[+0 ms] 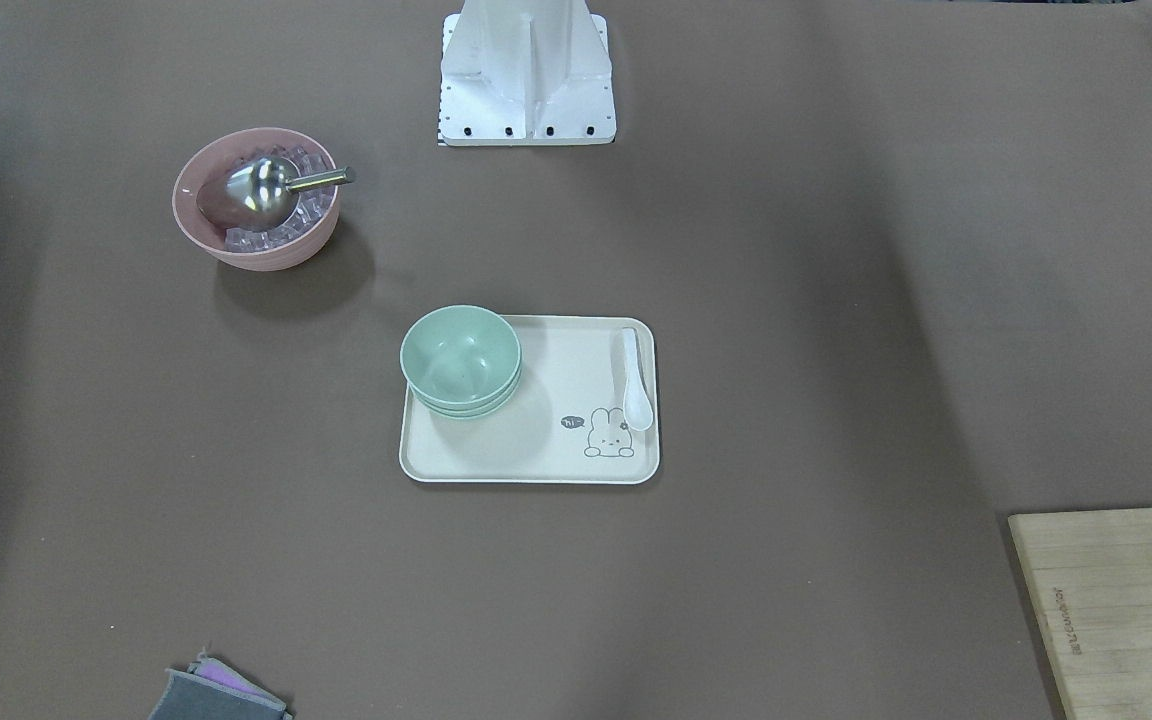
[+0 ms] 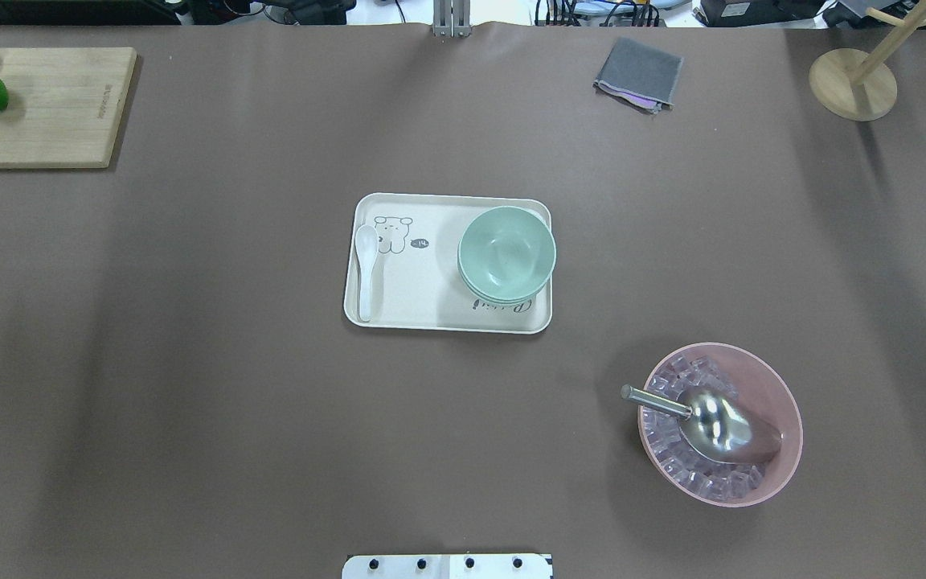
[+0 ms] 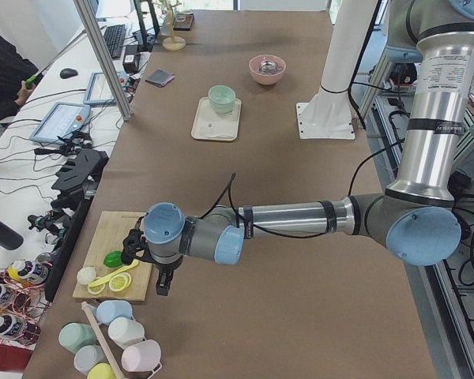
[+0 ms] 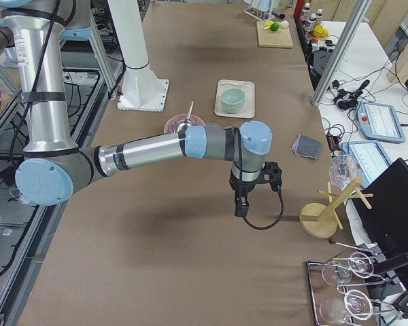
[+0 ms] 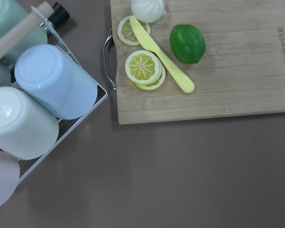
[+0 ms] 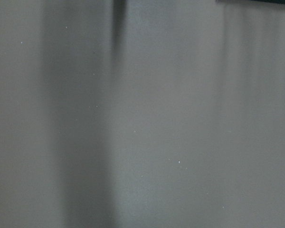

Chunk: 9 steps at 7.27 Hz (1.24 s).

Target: Stack green bowls together

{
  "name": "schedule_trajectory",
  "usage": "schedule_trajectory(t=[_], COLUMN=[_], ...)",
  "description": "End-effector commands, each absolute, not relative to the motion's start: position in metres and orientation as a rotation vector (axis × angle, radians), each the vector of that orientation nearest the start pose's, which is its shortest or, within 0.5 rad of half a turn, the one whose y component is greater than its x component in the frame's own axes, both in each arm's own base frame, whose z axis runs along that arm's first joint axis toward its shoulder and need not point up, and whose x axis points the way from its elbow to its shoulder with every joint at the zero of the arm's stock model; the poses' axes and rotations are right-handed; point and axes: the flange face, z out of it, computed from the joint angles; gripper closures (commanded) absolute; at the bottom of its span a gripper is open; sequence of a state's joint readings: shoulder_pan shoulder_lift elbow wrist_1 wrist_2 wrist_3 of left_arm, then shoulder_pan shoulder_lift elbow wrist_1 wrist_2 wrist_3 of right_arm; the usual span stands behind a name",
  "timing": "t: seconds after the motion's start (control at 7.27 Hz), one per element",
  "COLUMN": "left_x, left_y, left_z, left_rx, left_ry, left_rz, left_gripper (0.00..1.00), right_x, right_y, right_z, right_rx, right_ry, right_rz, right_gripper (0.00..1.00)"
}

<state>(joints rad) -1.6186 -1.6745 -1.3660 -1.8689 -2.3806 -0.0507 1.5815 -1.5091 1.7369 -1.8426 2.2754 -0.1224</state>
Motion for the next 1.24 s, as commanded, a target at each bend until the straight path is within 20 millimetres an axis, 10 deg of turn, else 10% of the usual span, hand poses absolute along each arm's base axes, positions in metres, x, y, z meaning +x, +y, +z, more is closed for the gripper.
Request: schedule_trajectory(t=[0.0,0.14,0.69,1.1], left_x=[-0.086,-0.087,-0.052,-0.041], left_y=[-0.521,-0.523,-0.541,-0.543], left_z=[0.695,0.692,0.639,0.63], left_rx=[0.142,0.138,0.113,0.107], left_ry=[0.798,0.788,0.814,0.821], left_rz=[-0.035,-0.045,-0.153,-0.156], left_gripper=[0.02,0.02,0.02,0.02], right_x=[0.072,0.067,0.07,0.07], right_y=[-0.505,-0.503,-0.504,-0.502], right_z=[0.672,0.685,0.615,0.615], right_rx=[-0.012,0.012,-0.004,-0.011], right_ry=[-0.72,-0.79,-0.802,-0.799], right_rz=[-0.086,-0.084,0.03,0.047], right_gripper=[0.0,0.0,0.0,0.0])
